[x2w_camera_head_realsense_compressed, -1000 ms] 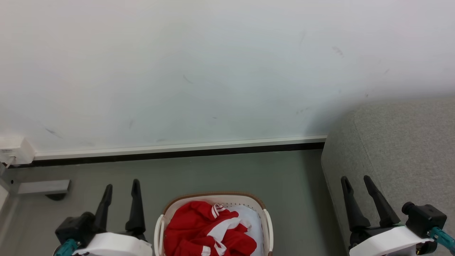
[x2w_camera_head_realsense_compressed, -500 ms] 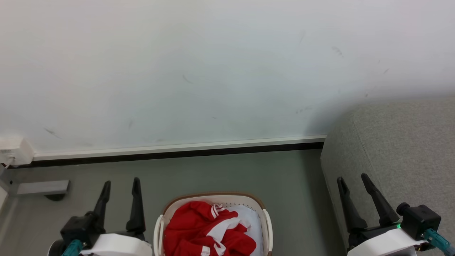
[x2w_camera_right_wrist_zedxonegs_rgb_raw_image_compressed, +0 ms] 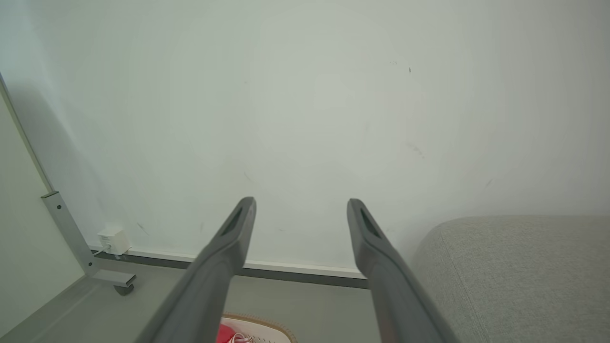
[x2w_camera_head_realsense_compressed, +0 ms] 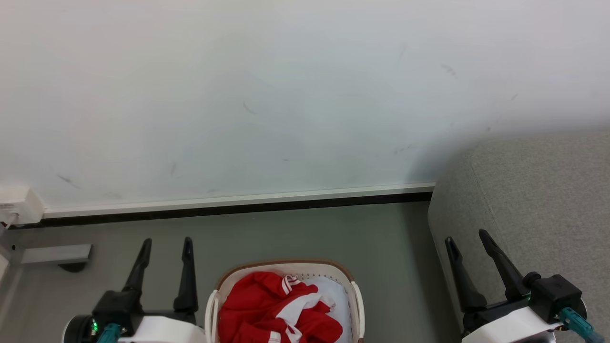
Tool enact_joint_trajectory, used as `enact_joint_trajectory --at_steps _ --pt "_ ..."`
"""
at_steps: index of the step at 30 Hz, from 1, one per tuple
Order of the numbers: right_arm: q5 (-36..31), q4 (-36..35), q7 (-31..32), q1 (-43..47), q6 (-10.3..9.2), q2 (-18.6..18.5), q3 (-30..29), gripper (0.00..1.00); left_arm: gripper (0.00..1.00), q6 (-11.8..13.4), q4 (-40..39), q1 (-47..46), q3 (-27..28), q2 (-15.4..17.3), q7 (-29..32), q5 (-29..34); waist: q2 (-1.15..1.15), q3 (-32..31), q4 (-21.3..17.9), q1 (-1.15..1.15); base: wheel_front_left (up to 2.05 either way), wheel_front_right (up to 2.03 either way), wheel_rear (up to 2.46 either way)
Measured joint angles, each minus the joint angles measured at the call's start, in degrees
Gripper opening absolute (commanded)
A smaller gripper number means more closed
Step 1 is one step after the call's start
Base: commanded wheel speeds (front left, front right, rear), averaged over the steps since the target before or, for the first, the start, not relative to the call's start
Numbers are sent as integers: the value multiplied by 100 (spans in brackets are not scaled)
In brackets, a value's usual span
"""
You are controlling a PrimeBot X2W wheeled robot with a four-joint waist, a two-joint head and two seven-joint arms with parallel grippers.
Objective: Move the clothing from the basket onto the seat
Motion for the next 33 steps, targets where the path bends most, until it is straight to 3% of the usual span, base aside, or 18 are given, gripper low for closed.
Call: enact_joint_trajectory --at_steps 33 --pt "-147 -80 -59 -36 0 9 -36 100 100 -55 25 -34 120 -26 -62 154 0 25 -103 0 0 0 0"
